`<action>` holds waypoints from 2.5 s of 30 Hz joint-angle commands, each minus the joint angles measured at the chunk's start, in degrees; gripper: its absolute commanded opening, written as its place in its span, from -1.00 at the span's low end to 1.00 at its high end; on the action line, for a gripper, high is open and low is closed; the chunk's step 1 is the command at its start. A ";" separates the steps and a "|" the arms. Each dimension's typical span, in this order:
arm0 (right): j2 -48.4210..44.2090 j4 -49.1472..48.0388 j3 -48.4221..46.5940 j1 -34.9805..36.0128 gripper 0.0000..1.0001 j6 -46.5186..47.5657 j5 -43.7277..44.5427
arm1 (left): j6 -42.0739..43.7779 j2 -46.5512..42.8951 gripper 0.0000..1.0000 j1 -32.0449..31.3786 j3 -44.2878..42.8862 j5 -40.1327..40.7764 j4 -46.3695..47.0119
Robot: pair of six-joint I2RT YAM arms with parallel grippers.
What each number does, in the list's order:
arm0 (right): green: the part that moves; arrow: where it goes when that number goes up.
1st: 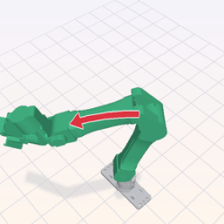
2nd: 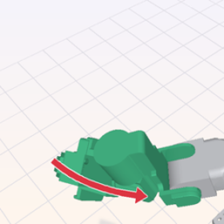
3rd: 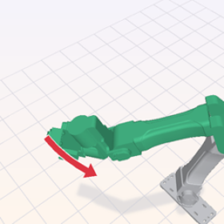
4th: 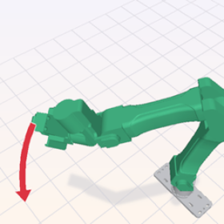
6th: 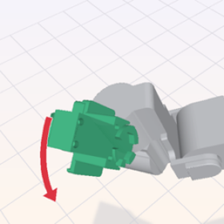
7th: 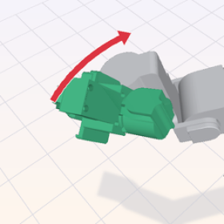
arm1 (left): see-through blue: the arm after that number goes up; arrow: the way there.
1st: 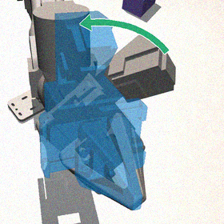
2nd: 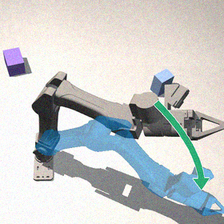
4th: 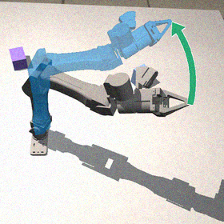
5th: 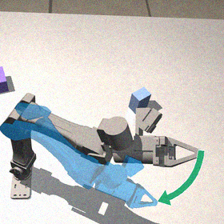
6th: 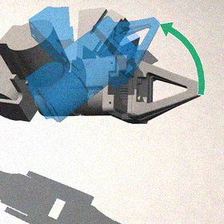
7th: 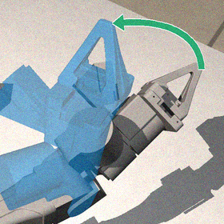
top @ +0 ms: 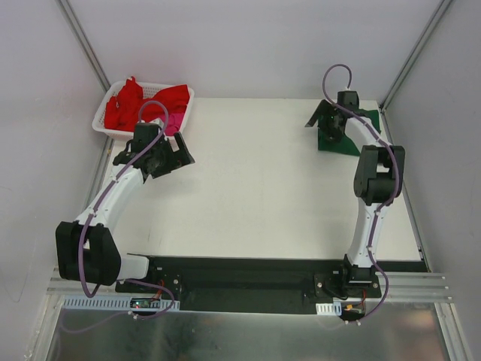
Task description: Fold and stack the t-shirts
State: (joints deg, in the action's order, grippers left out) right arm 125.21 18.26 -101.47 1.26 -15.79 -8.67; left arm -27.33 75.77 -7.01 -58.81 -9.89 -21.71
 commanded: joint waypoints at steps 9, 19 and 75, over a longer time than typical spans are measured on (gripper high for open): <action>-44.93 11.44 16.28 4.63 0.93 12.46 -0.29 | -0.26 -4.31 0.99 0.68 -3.60 -0.22 1.06; -69.63 16.37 39.40 5.60 0.93 3.23 1.98 | 0.26 -8.53 0.98 0.85 -1.31 0.13 1.15; -62.90 25.42 33.45 5.69 0.93 2.52 12.45 | 19.43 -3.96 0.99 4.28 -19.16 -3.12 -16.78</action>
State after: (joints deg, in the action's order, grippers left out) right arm 62.85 43.97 -65.58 6.74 -15.29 3.84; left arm -10.00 74.48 -3.27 -76.47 -13.61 -36.75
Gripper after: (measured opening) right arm 0.963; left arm 0.993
